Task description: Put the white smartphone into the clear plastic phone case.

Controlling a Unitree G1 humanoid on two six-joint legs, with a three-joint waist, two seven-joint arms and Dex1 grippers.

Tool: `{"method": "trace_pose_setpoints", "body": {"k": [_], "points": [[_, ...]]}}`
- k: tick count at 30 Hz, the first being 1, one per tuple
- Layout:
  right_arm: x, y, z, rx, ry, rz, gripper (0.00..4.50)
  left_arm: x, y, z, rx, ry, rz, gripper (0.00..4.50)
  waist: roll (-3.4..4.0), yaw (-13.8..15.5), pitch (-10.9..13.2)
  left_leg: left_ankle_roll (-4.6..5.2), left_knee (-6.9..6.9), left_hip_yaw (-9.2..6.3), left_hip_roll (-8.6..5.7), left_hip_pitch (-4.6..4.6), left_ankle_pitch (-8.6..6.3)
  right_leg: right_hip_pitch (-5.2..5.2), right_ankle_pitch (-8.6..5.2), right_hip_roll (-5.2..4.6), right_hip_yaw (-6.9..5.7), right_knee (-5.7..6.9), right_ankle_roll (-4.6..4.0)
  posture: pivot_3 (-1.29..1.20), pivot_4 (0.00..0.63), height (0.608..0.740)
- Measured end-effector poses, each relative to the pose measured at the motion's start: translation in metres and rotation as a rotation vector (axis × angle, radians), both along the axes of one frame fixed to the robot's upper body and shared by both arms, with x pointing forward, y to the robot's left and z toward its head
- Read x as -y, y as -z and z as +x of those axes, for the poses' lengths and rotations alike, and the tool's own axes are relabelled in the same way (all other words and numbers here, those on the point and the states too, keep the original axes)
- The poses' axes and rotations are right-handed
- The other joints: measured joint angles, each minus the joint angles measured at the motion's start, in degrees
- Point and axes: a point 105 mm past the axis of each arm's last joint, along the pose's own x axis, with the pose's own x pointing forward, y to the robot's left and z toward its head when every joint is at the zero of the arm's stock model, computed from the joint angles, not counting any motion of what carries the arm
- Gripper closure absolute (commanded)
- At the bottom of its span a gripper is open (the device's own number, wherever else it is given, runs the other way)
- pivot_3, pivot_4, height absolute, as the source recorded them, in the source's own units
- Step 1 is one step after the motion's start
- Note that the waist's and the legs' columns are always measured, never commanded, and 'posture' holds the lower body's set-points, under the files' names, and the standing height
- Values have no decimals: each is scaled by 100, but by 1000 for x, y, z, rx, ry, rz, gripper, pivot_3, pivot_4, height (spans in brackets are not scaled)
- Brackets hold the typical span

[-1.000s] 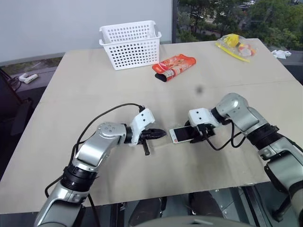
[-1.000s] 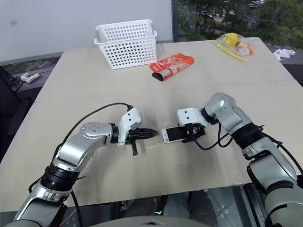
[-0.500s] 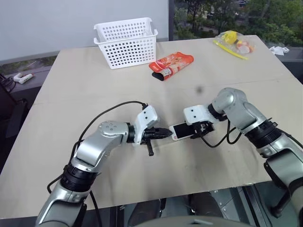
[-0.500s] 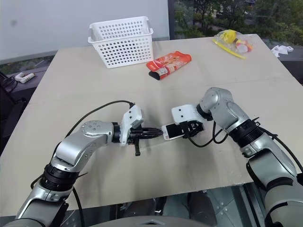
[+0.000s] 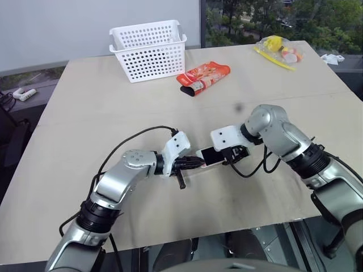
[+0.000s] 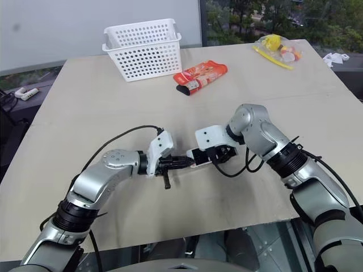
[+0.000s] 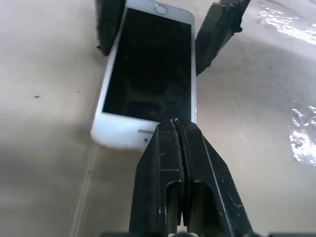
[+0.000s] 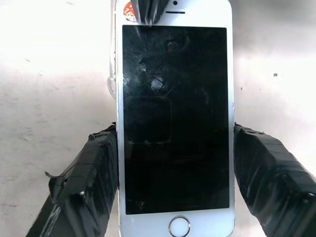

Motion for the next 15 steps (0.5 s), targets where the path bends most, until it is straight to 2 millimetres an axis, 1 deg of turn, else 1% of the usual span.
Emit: {"method": "trace_pose_setpoints", "body": {"k": [5,15], "points": [[-1,3,-1,4,2,-21,1533,5,6,1,2,-5,5,4500,0,0,0,0,1,0,0,1,0,1,0,0,0,1,0,0,150,740],[-3,5,0,11,9,-27,1533,3,11,9,29,-42,11,4500,-1,-6,-4,0,2,1,0,14,0,7,0,1,1,10,0,0,150,740]]}}
